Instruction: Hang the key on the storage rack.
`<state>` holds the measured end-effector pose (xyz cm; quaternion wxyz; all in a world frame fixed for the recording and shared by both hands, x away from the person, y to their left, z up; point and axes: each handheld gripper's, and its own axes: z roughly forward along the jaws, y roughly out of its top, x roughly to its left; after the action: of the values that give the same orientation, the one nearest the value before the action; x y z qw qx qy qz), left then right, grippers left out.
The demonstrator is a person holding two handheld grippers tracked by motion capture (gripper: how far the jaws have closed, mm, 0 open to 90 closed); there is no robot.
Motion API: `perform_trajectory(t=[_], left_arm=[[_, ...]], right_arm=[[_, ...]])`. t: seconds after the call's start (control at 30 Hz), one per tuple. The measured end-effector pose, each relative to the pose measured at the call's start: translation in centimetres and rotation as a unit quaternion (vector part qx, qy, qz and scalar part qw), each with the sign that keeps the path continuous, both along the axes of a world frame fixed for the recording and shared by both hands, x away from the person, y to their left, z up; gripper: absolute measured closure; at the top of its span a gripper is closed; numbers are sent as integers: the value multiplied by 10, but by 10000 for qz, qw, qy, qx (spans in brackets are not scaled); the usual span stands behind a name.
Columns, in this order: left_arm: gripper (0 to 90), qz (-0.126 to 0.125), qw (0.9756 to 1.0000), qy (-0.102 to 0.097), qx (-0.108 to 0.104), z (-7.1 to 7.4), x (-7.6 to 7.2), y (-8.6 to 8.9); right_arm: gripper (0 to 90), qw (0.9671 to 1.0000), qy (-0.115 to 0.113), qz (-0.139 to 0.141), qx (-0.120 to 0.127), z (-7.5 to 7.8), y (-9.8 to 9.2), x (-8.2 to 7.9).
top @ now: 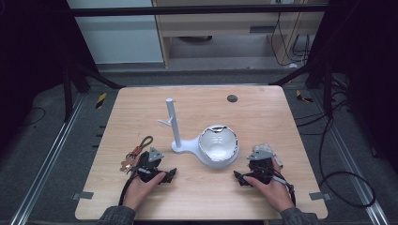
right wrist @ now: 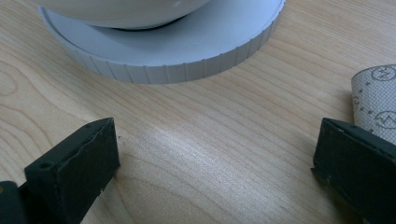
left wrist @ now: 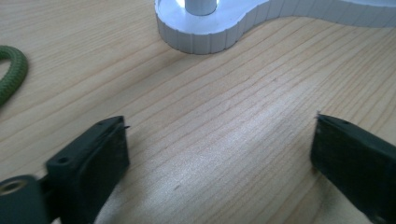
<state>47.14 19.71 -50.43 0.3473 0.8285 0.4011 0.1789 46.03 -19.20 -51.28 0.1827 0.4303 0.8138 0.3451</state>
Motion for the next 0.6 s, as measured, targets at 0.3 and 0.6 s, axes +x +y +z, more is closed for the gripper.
perform_trajectory(t=[0.3, 0.6], left_arm=[[64, 13, 9995, -285, 112, 33, 4, 9], [79, 204, 9987, 12, 462, 75, 26, 30]], right_arm=[[3, 10000, -27, -60, -20, 0, -1, 2], [5, 9995, -56, -322, -45, 0, 1, 4]])
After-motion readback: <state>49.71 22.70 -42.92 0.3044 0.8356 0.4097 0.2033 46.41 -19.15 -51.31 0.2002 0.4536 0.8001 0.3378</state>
